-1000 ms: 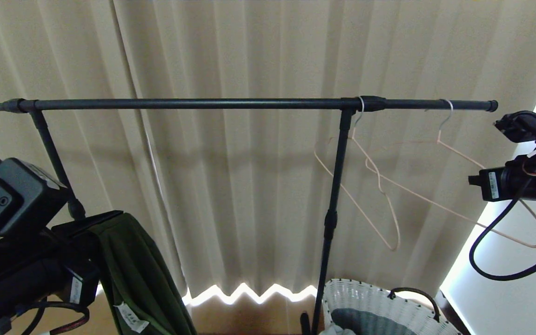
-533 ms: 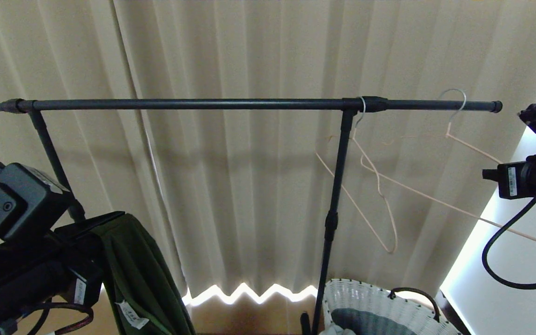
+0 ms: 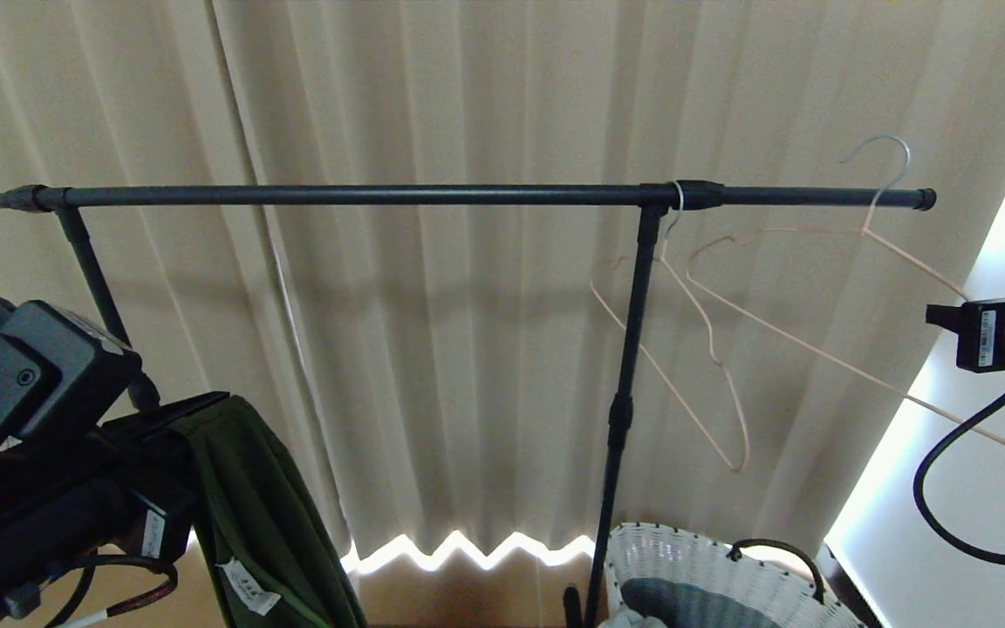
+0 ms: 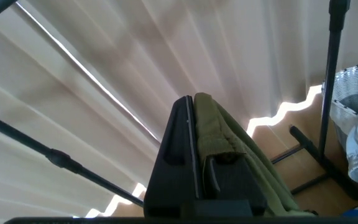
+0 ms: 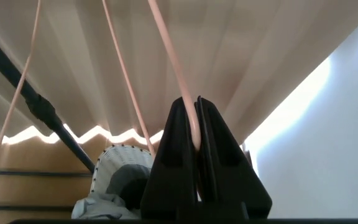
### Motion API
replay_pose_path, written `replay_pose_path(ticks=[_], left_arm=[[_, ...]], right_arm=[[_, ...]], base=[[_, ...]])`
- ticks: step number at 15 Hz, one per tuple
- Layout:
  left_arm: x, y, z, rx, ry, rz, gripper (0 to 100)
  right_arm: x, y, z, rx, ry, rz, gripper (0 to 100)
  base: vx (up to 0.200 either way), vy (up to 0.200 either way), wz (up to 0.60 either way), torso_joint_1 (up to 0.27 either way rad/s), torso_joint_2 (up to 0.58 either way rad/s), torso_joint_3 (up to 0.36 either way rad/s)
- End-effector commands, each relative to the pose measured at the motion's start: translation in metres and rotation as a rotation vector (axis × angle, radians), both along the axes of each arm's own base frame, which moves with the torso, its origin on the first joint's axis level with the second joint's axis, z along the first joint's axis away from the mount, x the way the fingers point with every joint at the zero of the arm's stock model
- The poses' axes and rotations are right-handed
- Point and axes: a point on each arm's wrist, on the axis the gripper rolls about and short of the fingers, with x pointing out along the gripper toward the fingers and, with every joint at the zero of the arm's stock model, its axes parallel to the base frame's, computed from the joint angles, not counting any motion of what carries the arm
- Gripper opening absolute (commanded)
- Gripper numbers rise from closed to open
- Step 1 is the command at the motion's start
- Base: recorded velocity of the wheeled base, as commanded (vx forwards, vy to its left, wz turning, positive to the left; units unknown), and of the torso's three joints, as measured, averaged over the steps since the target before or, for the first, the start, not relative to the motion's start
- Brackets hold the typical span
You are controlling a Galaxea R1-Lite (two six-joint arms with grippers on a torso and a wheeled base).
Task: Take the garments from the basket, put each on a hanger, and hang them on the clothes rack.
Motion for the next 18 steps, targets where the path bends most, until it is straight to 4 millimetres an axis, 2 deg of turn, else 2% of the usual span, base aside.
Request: replay_pose_path(ticks=[1,5,10,14,18], left_arm=[[0.001,0.0,-0.001,0.002,0.005,0.003,0],[0.001,0.001,-0.005,0.008,0.017,0.013,0],[0.001,0.002,-0.005,0.009,0.018,0.02,0],[0.0,0.003,-0.004,0.006,0.011,0.02,0],[0.001,0.003,-0.007,0.014,0.021,0.023,0]], right_arm=[[-0.019,-0.001,0.001,-0.001,-0.019,-0.011,0],[-0.047,-0.005,-0.002,-0.005,-0.04,-0.048,0],[-0.069,-0.004,-0.011,-0.006,-0.038,-0.056,0],[-0.082,-0.002,-0.005,0.039,-0.092,-0.067,0],[-0.086,-0.002,-0.001,0.049,-0.115,-0.069,0]], base=[[0.0,0.0,0.0,0.0,0.0,0.0],[-0.2,0.0,0.0,0.007,0.0,0.002],[-0.2,0.0,0.0,-0.002,0.0,0.004],[0.0,0.0,0.0,0.0,0.0,0.0],[0.0,0.0,0.0,0.0,0.0,0.0]])
